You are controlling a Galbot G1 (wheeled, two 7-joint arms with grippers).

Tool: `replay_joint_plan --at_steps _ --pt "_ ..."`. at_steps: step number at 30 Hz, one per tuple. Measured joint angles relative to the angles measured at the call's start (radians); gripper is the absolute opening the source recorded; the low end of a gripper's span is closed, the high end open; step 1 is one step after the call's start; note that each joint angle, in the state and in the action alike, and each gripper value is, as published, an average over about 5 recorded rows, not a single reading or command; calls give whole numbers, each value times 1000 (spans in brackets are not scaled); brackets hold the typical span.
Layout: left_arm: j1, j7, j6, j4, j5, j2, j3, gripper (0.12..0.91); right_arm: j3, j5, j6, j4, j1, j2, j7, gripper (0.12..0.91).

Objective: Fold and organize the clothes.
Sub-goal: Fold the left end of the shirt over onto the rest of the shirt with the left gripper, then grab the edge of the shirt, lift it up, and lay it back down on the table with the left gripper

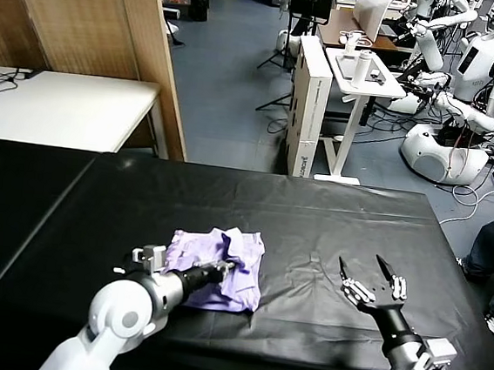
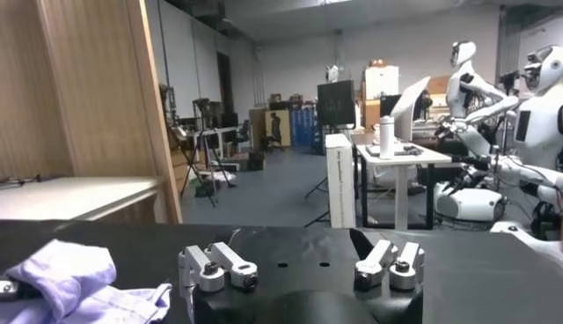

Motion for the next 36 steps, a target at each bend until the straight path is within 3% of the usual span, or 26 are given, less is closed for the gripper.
replay_joint_plan --at_steps 3,10,14,23,29,36 --pt "3 -1 0 -3 11 -11 1 264 -18 0 -6 -12 14 -16 1 907" --pt "42 -3 0 -57 41 -15 -15 704 -86 19 -34 -43 67 -62 8 907" --pt "79 -7 0 -111 45 1 -46 877 -157 47 -67 -65 124 -89 23 907" --pt "172 -39 0 -213 56 64 -194 907 -429 65 -139 -142 341 -133 40 907" --pt "210 -35 0 -222 126 70 -245 907 -619 45 -191 -174 485 -147 48 907" --pt "221 -33 0 -209 156 48 -257 907 -756 -87 -197 -168 573 -194 -8 907"
